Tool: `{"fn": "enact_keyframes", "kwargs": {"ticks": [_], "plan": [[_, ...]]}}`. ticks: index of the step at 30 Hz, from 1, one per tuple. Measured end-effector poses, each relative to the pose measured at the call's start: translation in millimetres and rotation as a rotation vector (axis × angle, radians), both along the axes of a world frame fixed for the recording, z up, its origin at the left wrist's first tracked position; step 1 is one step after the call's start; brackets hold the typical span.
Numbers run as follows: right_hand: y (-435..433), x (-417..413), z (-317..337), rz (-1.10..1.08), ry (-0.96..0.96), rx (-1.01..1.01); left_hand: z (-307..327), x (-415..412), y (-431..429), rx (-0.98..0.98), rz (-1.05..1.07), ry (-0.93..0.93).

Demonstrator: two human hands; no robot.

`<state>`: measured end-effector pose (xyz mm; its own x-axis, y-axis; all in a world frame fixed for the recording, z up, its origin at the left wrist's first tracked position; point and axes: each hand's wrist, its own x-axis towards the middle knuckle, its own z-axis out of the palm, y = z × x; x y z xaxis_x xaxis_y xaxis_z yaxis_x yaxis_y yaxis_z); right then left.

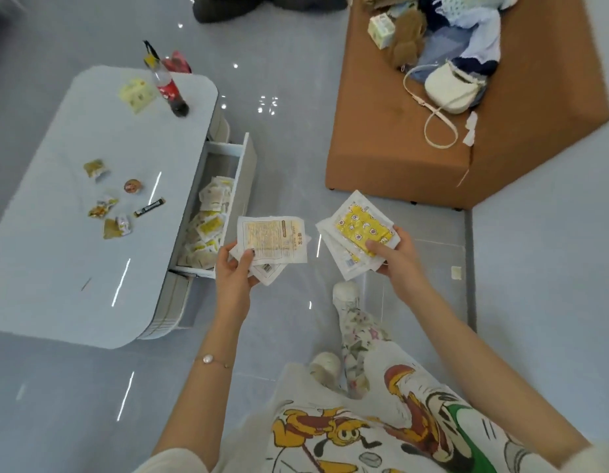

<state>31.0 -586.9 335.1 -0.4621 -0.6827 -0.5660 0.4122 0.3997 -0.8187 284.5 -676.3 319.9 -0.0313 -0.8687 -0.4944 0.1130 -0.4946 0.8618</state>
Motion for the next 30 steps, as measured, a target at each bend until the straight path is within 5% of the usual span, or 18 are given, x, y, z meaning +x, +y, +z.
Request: {"fn": "enact_keyframes", "kwargs": {"ticks": [15,30], "plan": [[-225,-84,6,0.487,0.040,0.031,-4,-45,-113,0.069,0.581,0.079],[-420,-24,-33,0.867,0.091,0.104,-51,-10,-204,0.126,0.857,0.031]]}}
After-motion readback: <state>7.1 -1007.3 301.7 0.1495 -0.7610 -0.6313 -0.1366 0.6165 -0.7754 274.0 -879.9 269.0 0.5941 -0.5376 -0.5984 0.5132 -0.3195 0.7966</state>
